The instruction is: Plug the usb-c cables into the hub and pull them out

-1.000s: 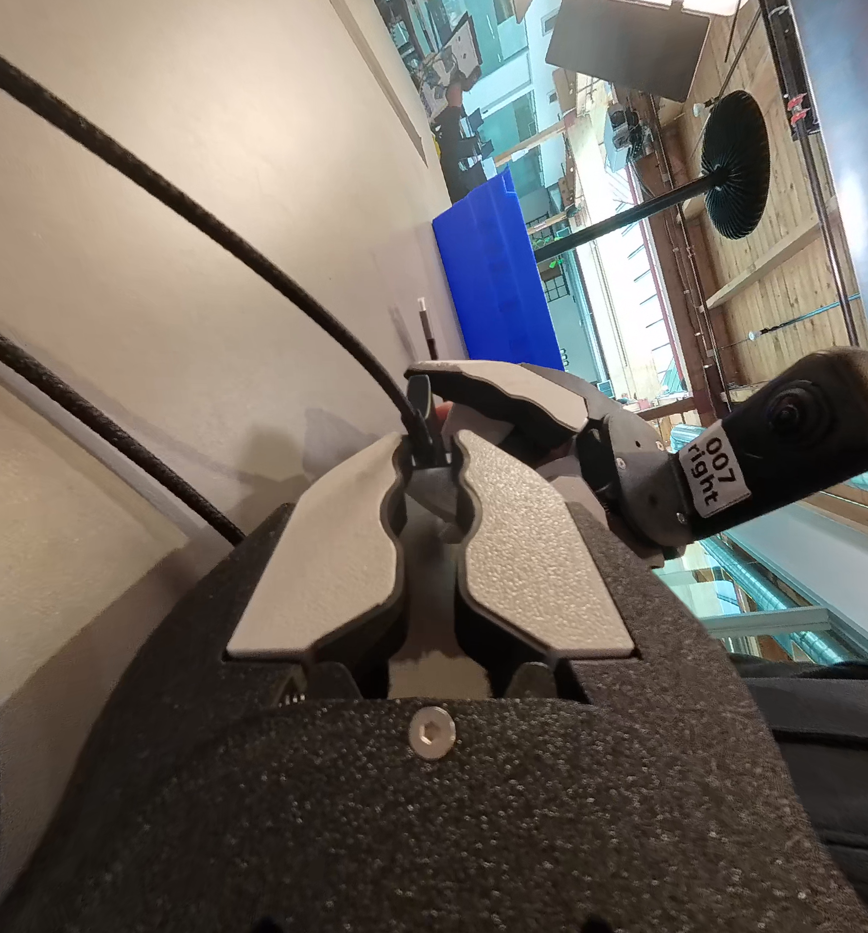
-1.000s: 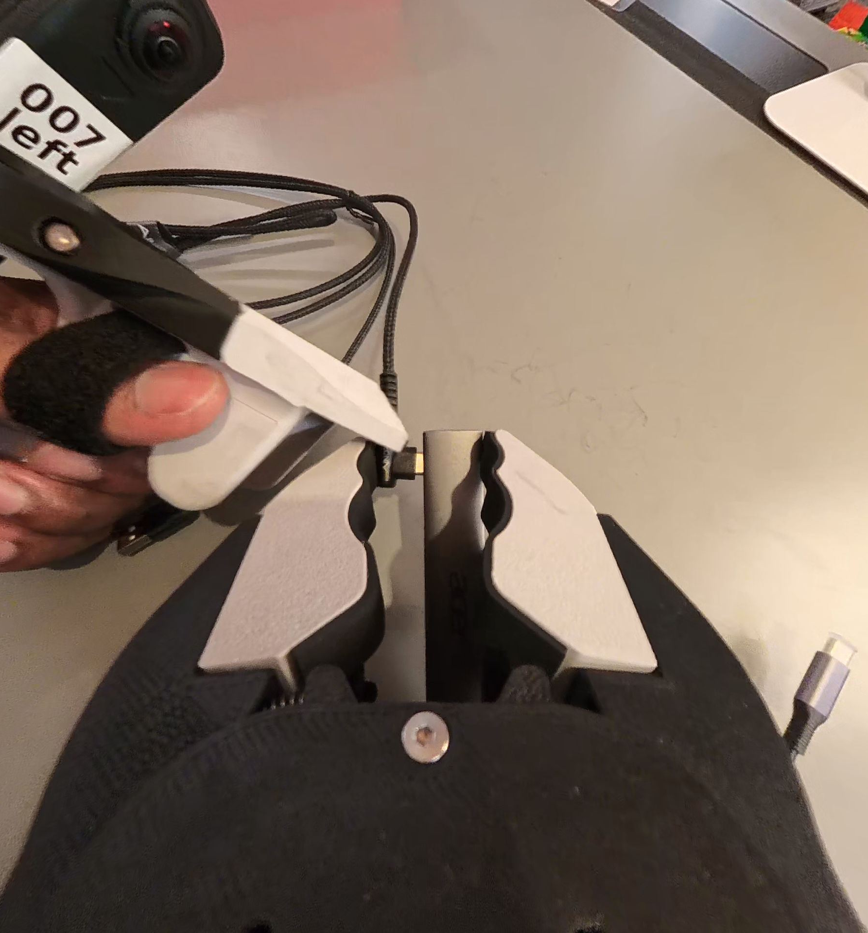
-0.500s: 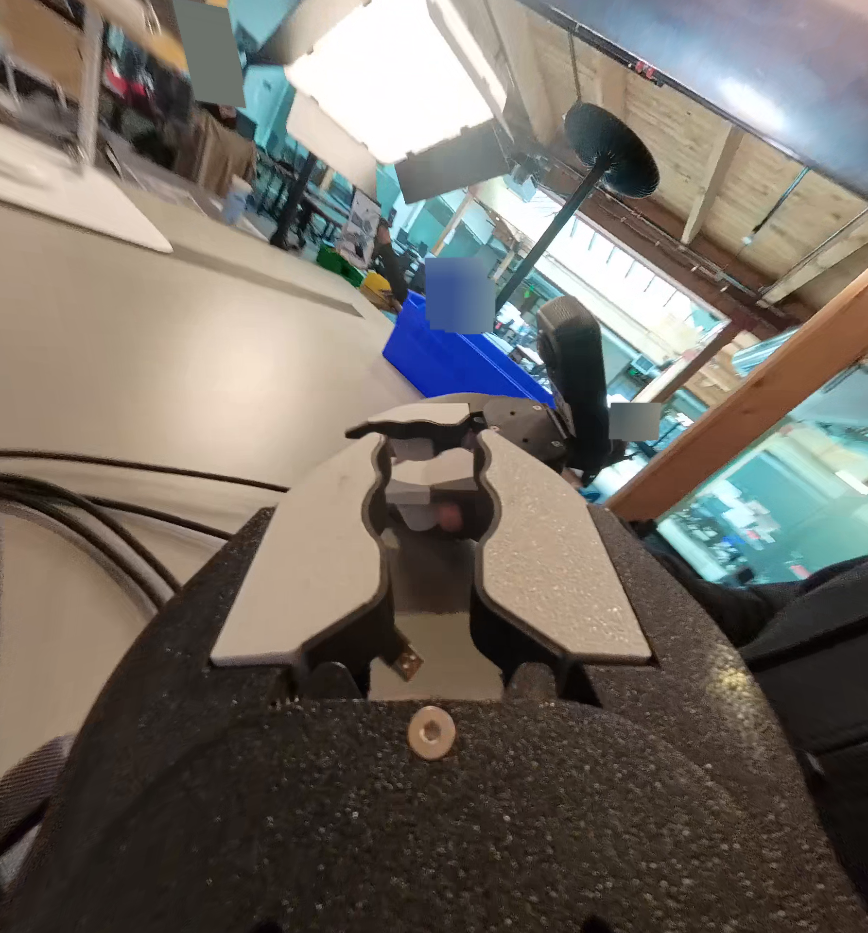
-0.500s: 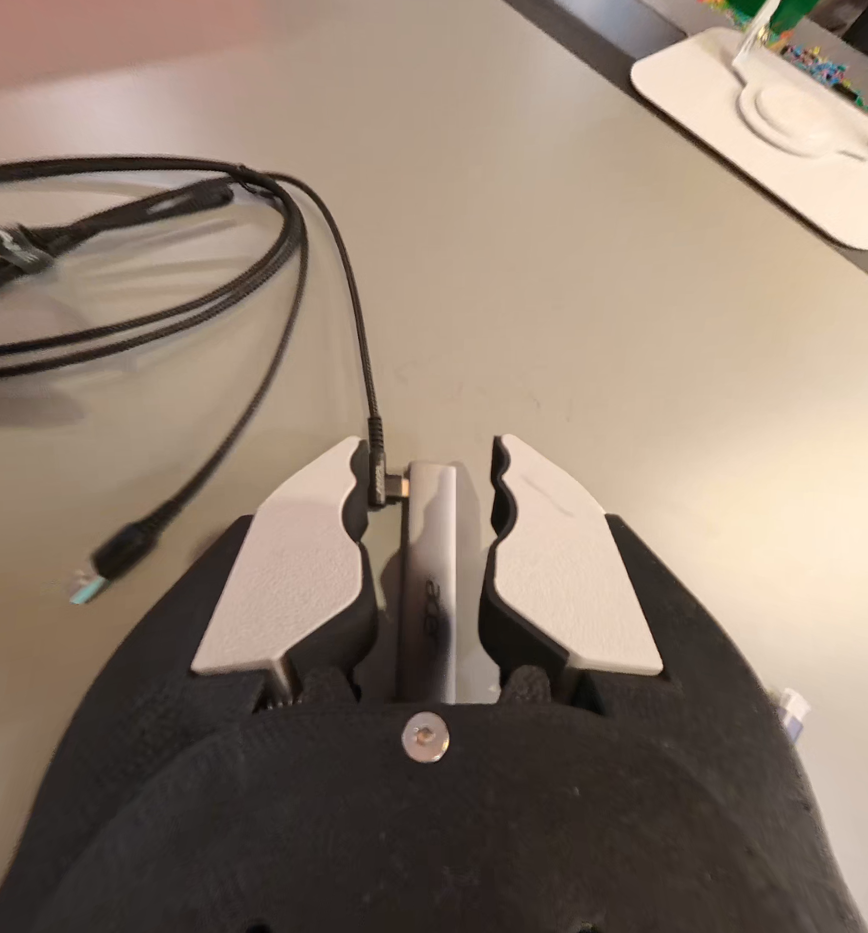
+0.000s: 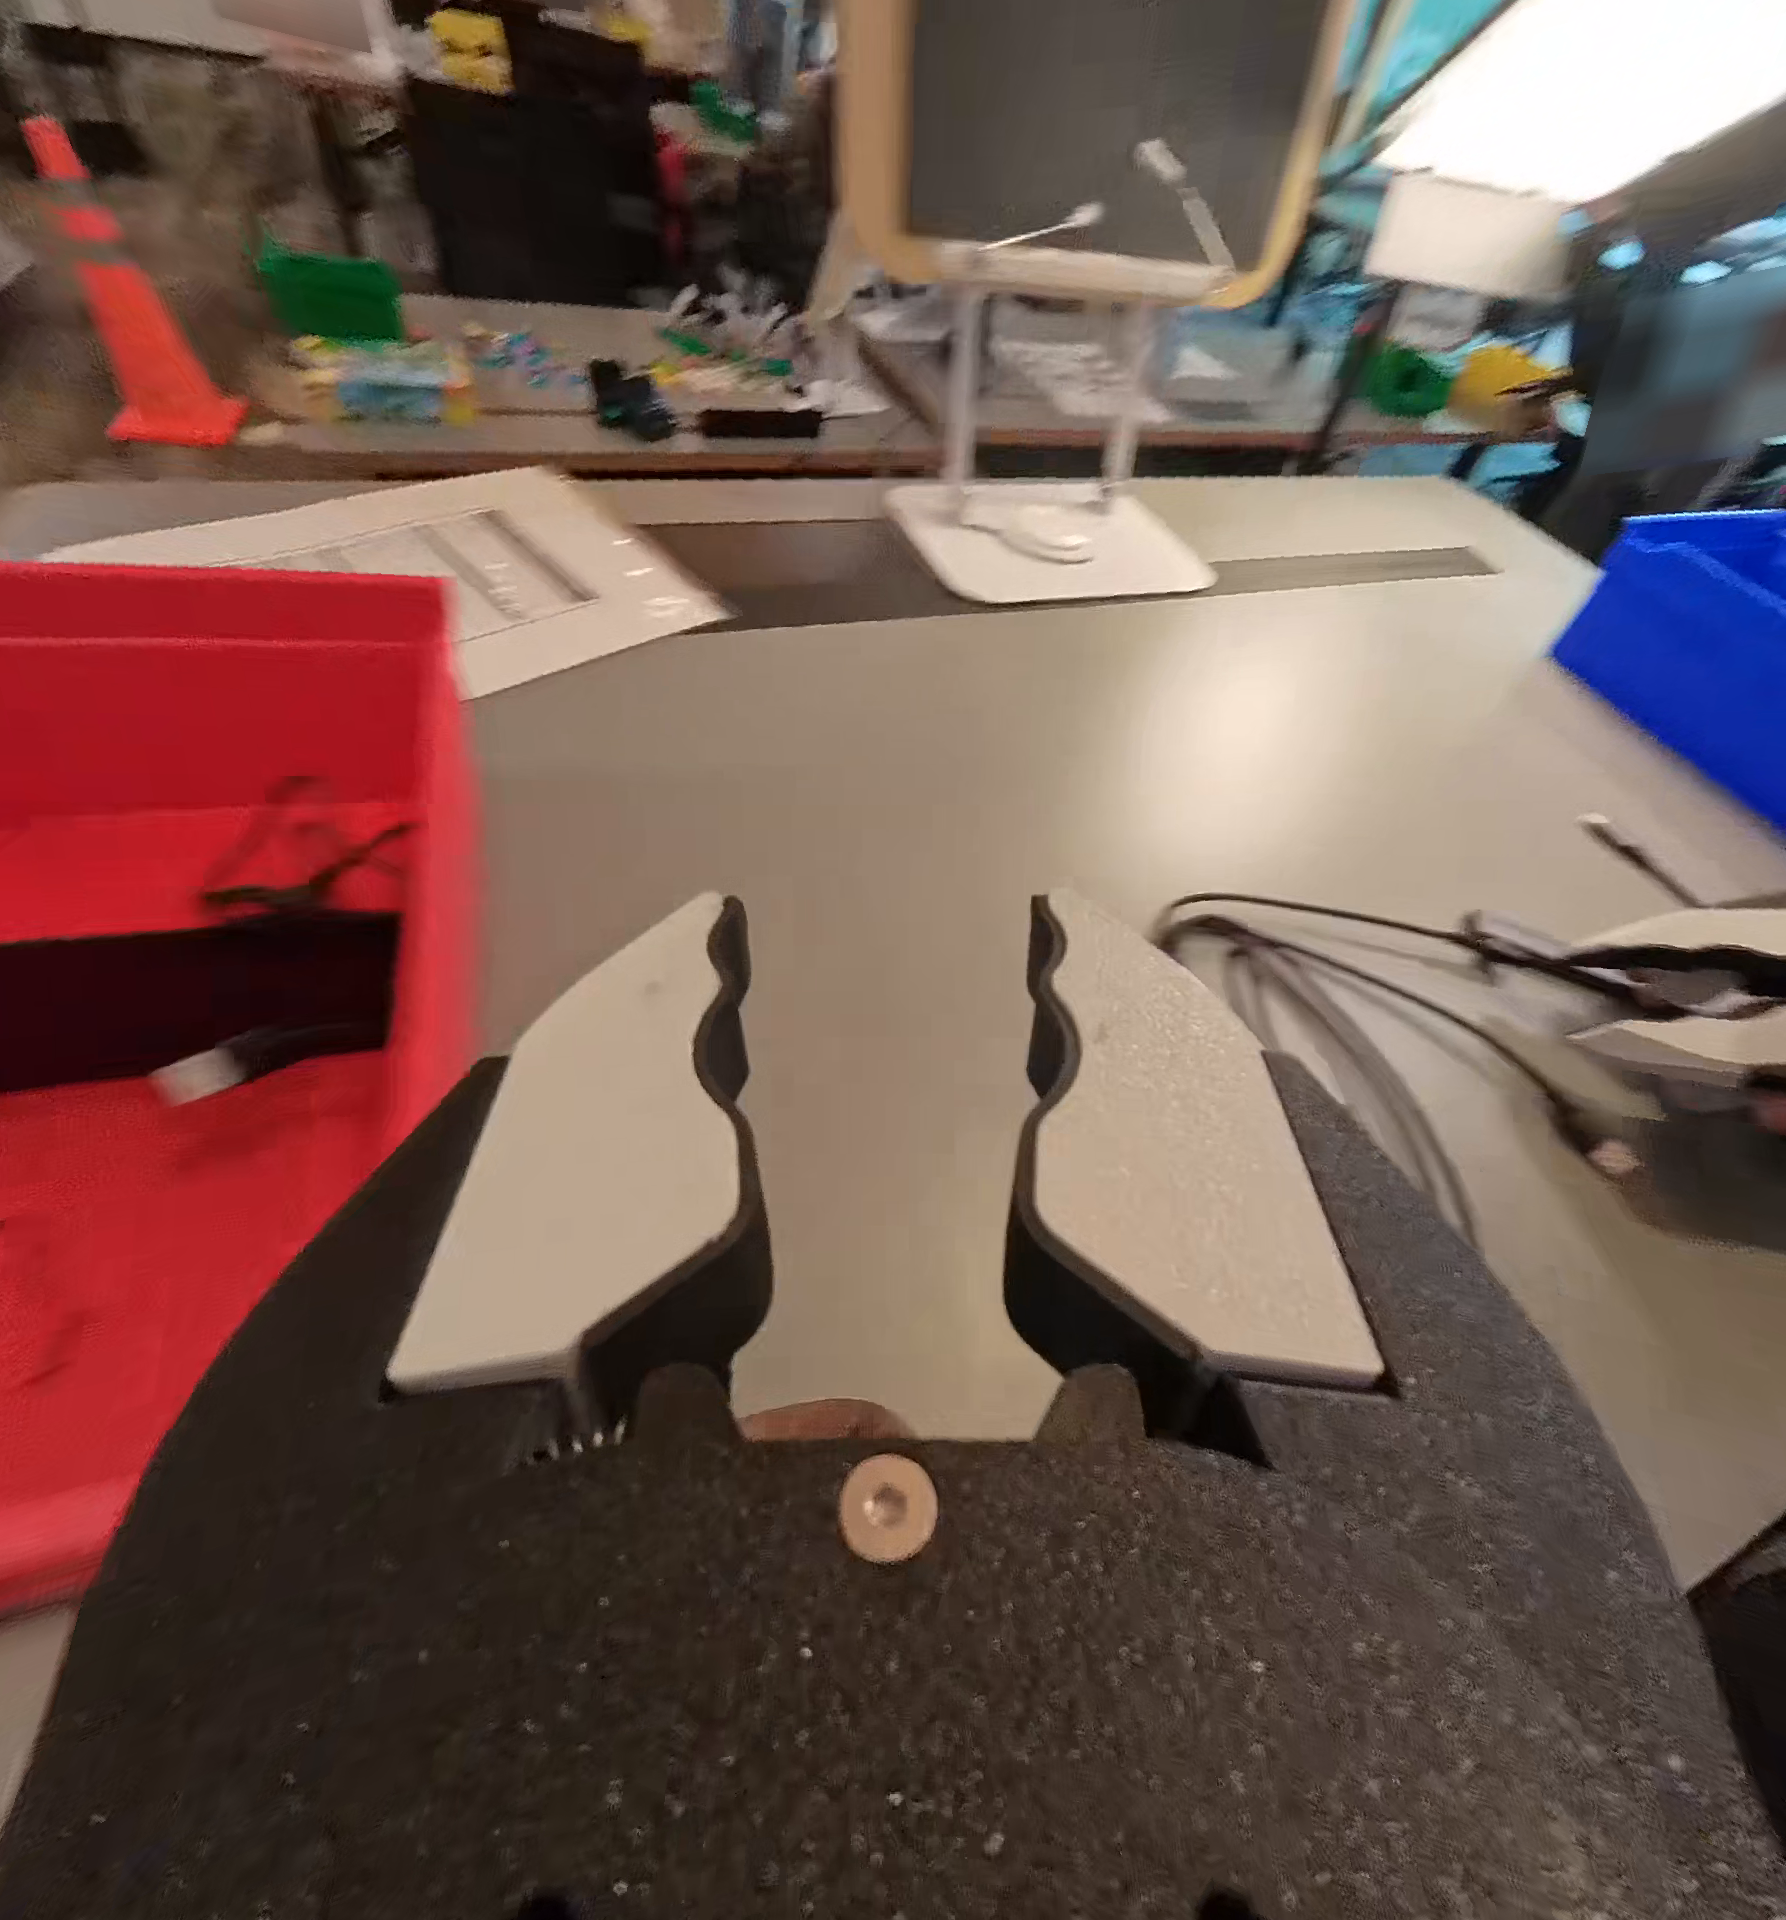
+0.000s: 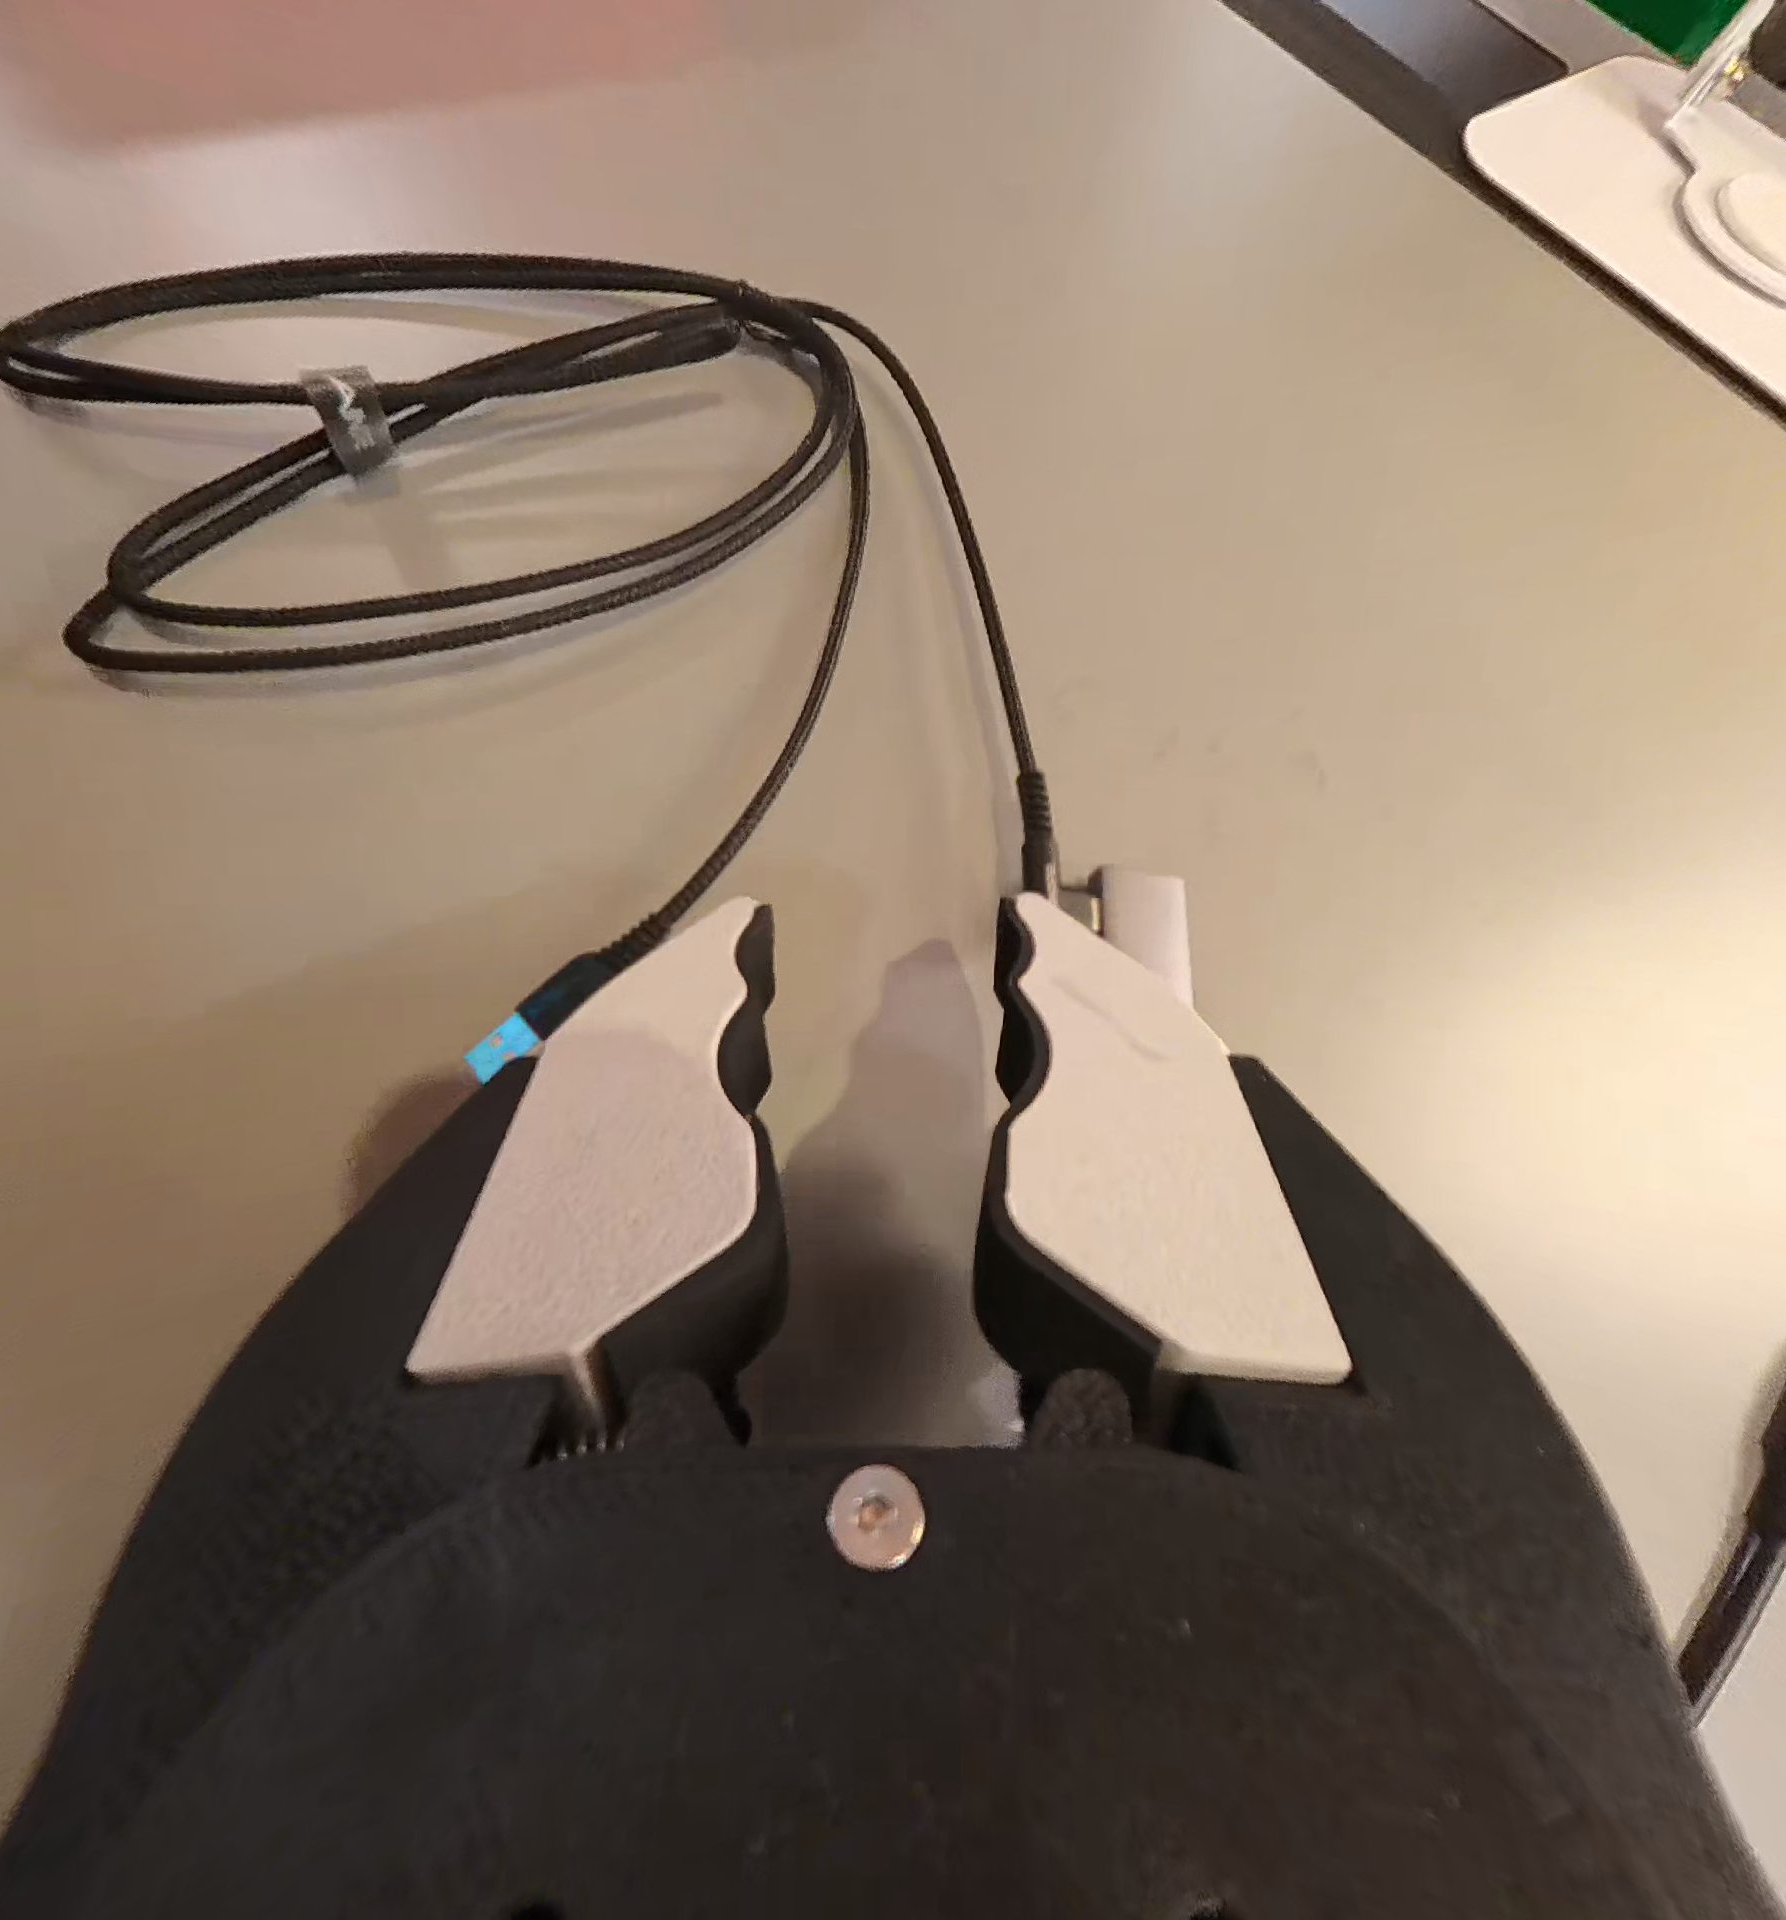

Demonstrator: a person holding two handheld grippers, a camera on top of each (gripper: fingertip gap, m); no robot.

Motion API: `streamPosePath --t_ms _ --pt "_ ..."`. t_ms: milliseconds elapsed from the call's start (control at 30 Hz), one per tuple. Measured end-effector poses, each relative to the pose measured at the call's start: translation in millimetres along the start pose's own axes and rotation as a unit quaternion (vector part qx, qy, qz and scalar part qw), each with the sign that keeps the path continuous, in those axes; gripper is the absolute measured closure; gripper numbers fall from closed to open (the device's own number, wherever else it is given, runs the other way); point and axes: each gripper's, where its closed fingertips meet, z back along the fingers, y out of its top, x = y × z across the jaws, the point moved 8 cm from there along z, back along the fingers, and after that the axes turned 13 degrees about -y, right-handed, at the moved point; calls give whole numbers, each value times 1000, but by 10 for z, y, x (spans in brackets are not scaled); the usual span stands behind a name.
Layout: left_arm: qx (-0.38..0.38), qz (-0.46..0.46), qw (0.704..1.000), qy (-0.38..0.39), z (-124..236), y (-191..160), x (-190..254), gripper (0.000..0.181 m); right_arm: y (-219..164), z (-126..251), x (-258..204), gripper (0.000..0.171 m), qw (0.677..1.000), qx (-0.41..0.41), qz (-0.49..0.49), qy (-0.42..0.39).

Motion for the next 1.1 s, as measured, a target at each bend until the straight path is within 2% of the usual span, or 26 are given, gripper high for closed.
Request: streamPosePath --t_ms 100,200,300,400,533,633,767,833,933,1100 --pt "-59 6 995 81 435 162 -599 129 -33 30 -7 133 1000 -5 4 -18" --pt "-159 9 978 134 572 175 -1254 129 -45 -12 -30 135 999 -26 19 -32" --pt "-227 9 971 72 362 97 -1693 130 -58 -75 -62 134 997 -52 37 -40" --pt "-267 -90 960 12 44 32 -1874 130 -53 -79 -60 135 997 -52 37 -46" --pt "-298 -241 923 -44 -232 -57 -1936 130 -54 -75 -70 138 997 -51 40 -40" --pt "-313 -299 899 -65 -349 -109 -1968 131 -55 -81 -64 141 997 -53 36 -40" --pt "-319 -320 886 -108 -435 -106 -1939 160 -57 -87 -42 143 996 -57 29 -56" --pt "-327 -334 876 -115 -441 -68 -1922 168 -58 -86 -41 144 996 -57 29 -58" --pt "-309 -345 881 -102 -413 122 -1882 175 -58 -85 -42 144 996 -57 29 -58" --pt "-191 -374 906 -44 -210 791 -1640 175 -59 -88 -37 145 996 -59 26 -57"
